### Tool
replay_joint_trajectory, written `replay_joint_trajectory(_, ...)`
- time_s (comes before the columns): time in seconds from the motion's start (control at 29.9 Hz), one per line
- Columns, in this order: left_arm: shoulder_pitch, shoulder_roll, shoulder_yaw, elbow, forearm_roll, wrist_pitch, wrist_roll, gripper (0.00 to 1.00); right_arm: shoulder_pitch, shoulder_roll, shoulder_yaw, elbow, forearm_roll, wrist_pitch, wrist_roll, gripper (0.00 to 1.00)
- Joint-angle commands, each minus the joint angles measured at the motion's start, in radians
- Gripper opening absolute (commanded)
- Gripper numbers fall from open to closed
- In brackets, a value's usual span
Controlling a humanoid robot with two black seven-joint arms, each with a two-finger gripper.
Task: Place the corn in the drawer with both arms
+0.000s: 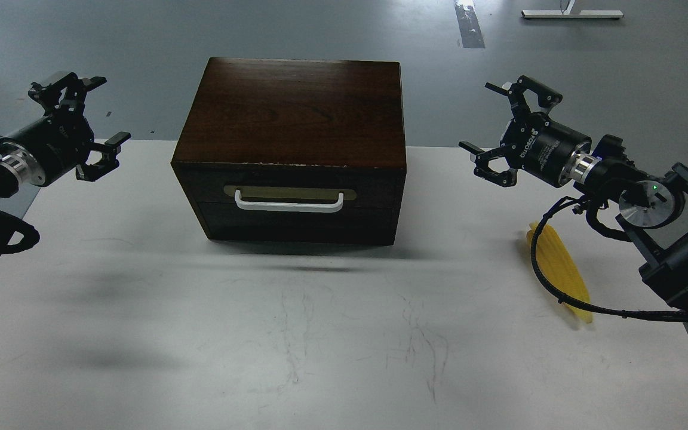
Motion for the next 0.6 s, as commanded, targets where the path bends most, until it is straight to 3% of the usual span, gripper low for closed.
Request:
replay_joint_trajectory(0.0, -0.003, 0.0, 0.0, 0.0, 0.001, -0.012, -0.002, 0.98, 0.001, -0.003, 0.0, 0.001, 0.0, 0.0, 0.0, 1.0)
replay_joint_trajectory(0.57, -0.007, 0.029, 0.0, -0.009, 0.001, -0.012, -0.002, 0.98, 0.005, -0.011, 0.003, 0.004, 0.0, 0.0, 0.0, 1.0)
